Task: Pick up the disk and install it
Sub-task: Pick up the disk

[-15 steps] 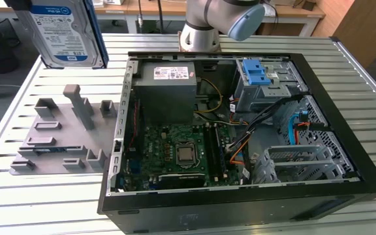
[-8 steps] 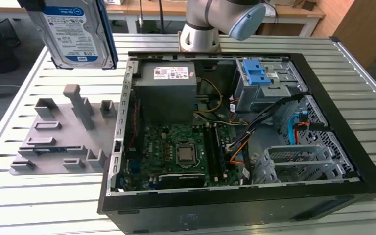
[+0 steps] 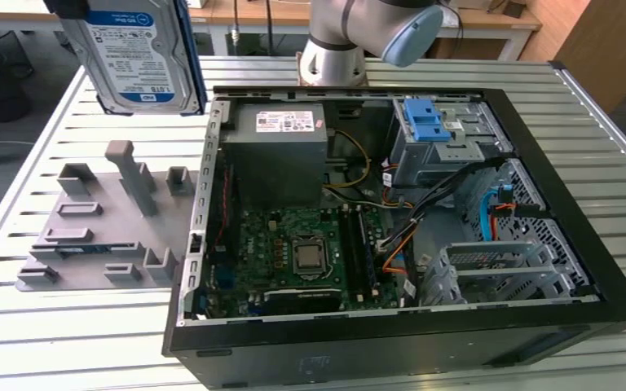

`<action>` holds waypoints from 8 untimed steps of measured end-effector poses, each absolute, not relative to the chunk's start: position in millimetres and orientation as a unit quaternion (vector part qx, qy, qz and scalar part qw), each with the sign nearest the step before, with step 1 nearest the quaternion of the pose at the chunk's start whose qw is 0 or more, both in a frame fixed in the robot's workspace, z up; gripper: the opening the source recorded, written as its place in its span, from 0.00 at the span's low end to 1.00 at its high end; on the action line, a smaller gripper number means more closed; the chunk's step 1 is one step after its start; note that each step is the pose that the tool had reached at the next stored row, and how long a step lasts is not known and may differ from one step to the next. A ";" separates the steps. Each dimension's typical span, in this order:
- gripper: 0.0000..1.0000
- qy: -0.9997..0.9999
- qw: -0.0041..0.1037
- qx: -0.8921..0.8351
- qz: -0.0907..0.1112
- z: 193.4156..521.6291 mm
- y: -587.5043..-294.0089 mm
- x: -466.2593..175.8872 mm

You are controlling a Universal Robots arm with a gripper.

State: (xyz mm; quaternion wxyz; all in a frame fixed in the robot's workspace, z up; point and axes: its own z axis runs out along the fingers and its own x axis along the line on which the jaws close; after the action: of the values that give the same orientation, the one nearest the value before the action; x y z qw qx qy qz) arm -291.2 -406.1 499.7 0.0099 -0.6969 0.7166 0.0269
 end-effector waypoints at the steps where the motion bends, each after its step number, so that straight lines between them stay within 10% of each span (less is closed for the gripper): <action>1: 0.36 0.717 0.010 -0.697 0.027 499.7 -406.1 -290.2; 8: 0.36 0.717 0.010 -0.697 0.027 499.7 -407.1 -278.5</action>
State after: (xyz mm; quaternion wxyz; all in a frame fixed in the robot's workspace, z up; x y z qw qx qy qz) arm -278.5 -407.1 499.7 0.0099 -0.6969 0.7166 0.0269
